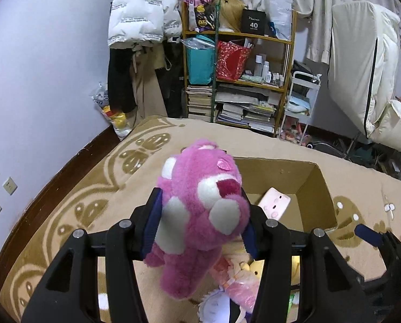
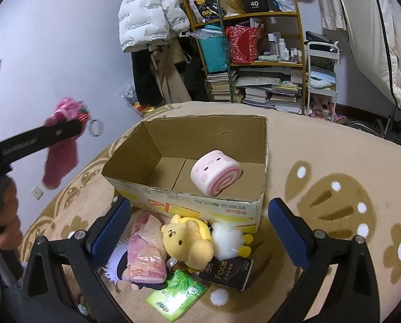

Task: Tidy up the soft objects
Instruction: 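Lift the pink teddy bear with the left gripper and drop it into the box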

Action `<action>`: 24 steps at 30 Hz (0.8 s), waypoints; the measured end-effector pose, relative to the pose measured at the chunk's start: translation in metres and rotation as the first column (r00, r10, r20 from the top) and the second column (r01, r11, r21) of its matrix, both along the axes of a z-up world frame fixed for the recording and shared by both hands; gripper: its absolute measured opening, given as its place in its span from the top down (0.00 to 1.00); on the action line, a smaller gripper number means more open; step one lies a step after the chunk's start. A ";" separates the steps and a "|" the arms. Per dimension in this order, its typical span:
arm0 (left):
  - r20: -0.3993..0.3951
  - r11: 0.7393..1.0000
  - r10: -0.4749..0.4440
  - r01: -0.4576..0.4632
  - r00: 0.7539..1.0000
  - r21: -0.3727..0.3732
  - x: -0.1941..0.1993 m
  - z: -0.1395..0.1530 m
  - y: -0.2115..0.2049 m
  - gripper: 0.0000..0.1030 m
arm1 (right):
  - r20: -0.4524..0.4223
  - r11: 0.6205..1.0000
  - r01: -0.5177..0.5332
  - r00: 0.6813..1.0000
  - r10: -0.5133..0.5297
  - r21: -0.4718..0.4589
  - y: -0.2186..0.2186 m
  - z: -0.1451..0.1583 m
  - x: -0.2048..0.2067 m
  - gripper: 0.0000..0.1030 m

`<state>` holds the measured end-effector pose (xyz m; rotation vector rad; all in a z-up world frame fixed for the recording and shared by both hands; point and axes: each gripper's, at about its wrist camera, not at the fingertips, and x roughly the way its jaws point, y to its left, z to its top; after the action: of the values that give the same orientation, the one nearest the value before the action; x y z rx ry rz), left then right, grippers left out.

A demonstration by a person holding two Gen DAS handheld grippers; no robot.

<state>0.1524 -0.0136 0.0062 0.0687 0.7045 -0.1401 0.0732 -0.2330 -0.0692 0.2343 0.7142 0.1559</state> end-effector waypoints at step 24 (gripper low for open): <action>-0.111 0.999 -0.040 0.041 0.993 0.005 0.033 -0.045 -0.036 0.20 | -0.068 1.000 -0.026 0.997 0.025 -0.008 0.009 -0.019 0.011 0.00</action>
<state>0.1857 -0.0491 -0.0388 0.0828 0.8149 -0.1808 0.0840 -0.2243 -0.0883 0.2231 0.7859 0.1695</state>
